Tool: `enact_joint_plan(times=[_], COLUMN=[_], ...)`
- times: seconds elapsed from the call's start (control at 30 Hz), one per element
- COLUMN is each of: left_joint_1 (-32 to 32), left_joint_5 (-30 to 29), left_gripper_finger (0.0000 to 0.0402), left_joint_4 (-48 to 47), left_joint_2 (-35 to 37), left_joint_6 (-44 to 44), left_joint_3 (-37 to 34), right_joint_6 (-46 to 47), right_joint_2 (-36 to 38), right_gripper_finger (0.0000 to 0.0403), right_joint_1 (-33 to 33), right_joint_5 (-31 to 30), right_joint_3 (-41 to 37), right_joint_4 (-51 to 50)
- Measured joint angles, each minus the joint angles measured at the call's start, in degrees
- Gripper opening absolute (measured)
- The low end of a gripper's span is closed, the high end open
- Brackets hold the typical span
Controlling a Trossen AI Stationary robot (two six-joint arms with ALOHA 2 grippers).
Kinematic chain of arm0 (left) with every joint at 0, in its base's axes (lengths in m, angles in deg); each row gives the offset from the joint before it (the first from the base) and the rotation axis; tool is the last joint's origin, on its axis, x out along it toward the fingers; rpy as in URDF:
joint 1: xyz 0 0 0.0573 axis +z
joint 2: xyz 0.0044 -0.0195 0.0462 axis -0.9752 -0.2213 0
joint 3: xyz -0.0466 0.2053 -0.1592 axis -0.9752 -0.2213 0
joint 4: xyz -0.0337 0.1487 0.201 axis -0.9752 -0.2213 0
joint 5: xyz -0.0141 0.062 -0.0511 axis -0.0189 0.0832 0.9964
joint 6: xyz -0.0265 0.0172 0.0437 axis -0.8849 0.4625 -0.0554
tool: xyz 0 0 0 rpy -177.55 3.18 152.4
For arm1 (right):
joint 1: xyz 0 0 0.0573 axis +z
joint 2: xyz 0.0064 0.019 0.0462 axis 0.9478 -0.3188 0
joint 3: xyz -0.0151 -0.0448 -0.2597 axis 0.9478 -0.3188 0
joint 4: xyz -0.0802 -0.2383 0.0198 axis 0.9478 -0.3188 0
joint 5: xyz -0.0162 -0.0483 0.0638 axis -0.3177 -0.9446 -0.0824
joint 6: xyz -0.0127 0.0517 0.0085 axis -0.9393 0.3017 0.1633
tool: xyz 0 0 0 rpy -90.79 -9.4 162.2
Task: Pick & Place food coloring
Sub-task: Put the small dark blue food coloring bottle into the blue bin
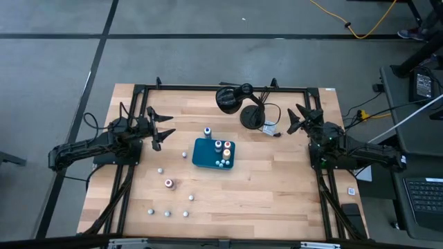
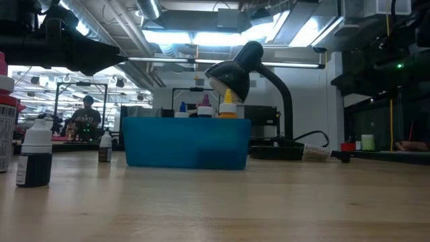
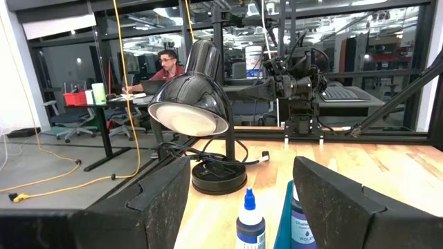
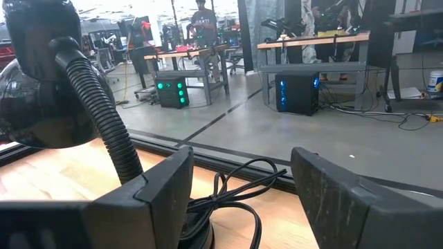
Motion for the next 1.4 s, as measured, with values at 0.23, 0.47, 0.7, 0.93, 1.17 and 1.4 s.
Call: enact_joint_plan(times=[0.23,0.47,0.7,0.93,1.17,1.4], left_joint_1=[0.0,-0.11,-0.11,-1.12,-7.22,-12.86], left_joint_5=[-1.13,-7.79,-12.93,-7.13,-12.18,-17.0], left_gripper_finger=[0.0251,0.0251,0.0251,0.0251,0.0251,0.0251], left_joint_4=[0.5,0.26,-7.97,-18.08,-37.86,-48.4], left_joint_2=[0.0,-0.55,-9.41,-22.19,-33.24,-41.93], left_joint_6=[-0.73,0.02,-1.74,-8.75,-14.72,-21.52], left_joint_3=[-0.02,2.92,11.25,21.26,34.26,41.04], right_joint_6=[-0.04,-0.04,-0.04,-0.04,-0.04,-0.04], right_joint_2=[0.0,-0.01,-0.02,-0.02,-0.02,-0.02], right_gripper_finger=[0.0244,0.0244,0.0244,0.0244,0.0244,0.0244], right_joint_1=[0.0,0.0,0.0,0.0,0.0,0.0], right_joint_5=[-0.02,-0.02,-0.02,-0.02,-0.02,-0.02], right_joint_3=[0.0,0.0,-0.01,0.0,0.0,0.0], right_joint_4=[-0.02,-0.02,-0.02,-0.02,-0.02,-0.02])
